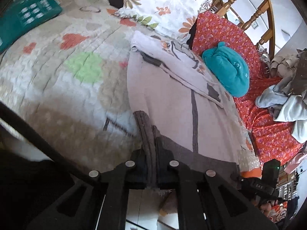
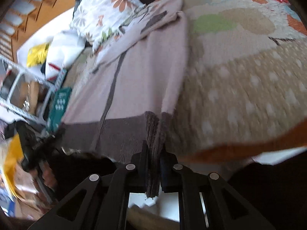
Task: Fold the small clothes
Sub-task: 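Grasp the grey ribbed hem with both grippers and lift it, then fold the hem up toward the collar with both grippers and release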
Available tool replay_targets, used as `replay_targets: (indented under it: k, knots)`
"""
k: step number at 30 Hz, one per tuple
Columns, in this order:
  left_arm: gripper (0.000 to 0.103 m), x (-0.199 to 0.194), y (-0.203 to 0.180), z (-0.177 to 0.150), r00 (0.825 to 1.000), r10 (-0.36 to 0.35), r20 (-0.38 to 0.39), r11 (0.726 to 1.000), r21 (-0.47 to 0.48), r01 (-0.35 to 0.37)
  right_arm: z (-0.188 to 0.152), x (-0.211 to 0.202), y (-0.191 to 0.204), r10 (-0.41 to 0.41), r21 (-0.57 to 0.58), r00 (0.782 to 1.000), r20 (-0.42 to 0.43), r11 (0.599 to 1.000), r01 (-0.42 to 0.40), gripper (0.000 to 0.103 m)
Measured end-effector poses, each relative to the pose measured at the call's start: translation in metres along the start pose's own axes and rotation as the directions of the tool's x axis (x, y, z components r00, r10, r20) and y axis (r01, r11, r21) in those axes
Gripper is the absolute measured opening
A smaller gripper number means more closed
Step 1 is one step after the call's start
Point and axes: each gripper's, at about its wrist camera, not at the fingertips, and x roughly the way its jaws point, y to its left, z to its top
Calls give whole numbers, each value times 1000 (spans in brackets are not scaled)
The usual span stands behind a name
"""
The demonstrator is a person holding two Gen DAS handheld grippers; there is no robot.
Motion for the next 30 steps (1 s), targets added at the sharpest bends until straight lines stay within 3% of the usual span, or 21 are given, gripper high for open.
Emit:
replay_targets:
  k: [5,10,14,18,22,30]
  knots:
    - [5,12,6,-2,999,38,-28,999,-15,-39,3,-3,1,-19,-13,1000,13,1000,20,9]
    - [5,8,-9,28,999,40,24,999,23,-40,21,-5,31,-46,-109,999,29,993,49,10]
    - [5,18,-21,79,995,50,89,997,53,-55,60,-11,58,-39,-172,996,79,984,52,10]
    - [5,46,-20,128,990,76,119,997,23,-79,108,-6,75,-33,-202,989,142,977,61,10]
    - [5,83,-14,172,989,109,101,994,-14,-108,158,15,88,-39,-198,982,183,977,75,10]
    - [5,142,1,232,993,106,43,992,-72,-103,239,73,69,-67,-120,988,136,989,83,10]
